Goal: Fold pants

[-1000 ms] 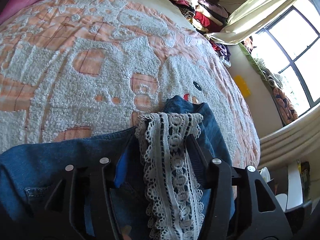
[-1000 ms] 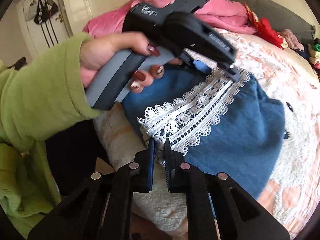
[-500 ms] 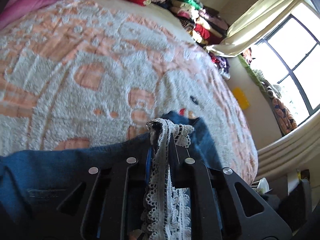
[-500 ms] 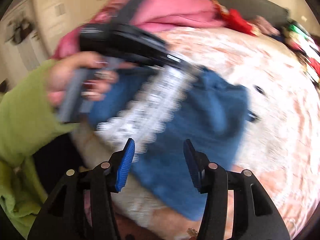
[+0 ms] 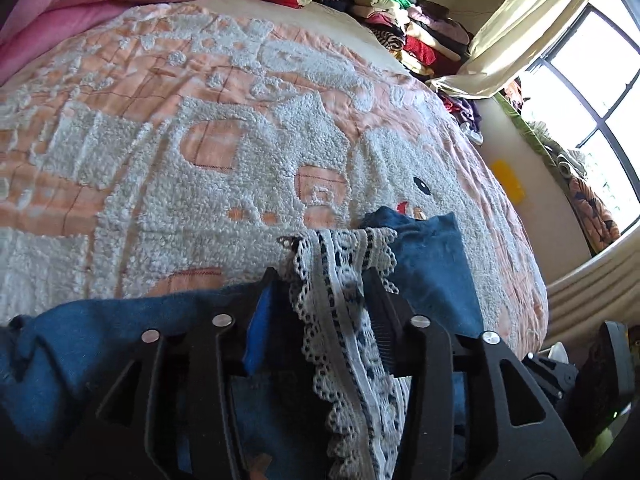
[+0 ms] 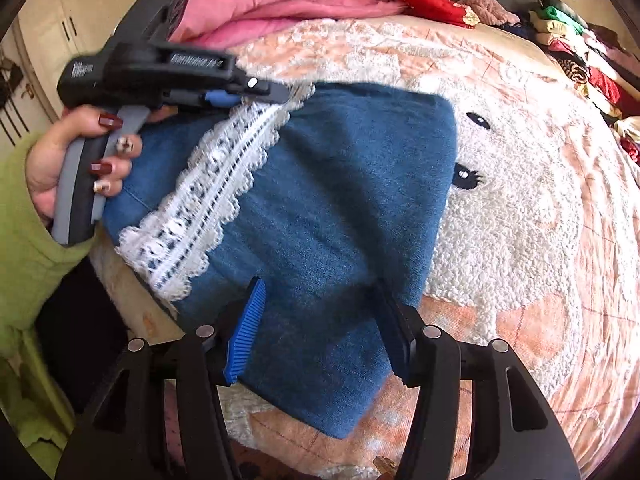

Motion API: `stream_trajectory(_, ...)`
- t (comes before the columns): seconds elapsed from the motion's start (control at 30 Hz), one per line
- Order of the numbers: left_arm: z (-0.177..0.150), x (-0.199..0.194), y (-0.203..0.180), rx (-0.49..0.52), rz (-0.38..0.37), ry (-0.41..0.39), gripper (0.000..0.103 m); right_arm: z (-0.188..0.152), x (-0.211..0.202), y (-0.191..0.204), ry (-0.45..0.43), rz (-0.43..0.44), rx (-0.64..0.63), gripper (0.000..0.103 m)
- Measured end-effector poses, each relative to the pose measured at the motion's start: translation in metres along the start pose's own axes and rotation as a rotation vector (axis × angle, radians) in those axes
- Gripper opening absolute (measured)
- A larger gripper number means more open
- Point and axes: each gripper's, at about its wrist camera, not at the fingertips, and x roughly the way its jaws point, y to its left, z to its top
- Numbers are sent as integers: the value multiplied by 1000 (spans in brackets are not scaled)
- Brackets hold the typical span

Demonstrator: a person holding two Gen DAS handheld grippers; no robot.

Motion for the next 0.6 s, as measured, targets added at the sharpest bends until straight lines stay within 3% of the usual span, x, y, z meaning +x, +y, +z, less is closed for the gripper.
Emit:
stream_trajectory(0.1, -8, -21, -2, 23, 18, -17, 47, 0, -16, -4, -37, 6, 23, 56)
stream_trajectory(0.13, -11, -27, -3, 27, 24, -20, 48, 1, -19, -6, -45, 2, 28, 62)
stream_trajectory(0.43, -65, -70, -8, 27, -10, -11, 50, -4, -41, -18, -93, 16, 53, 63)
stream_trajectory(0.5, -77, -71, -7, 8, -31, 11, 48, -5, -43, -19, -98, 15, 52, 63)
stream_trajectory(0.6, -90, -70, -6, -37, -87, 48, 36, -5, -44, -17, -104, 22, 48, 63)
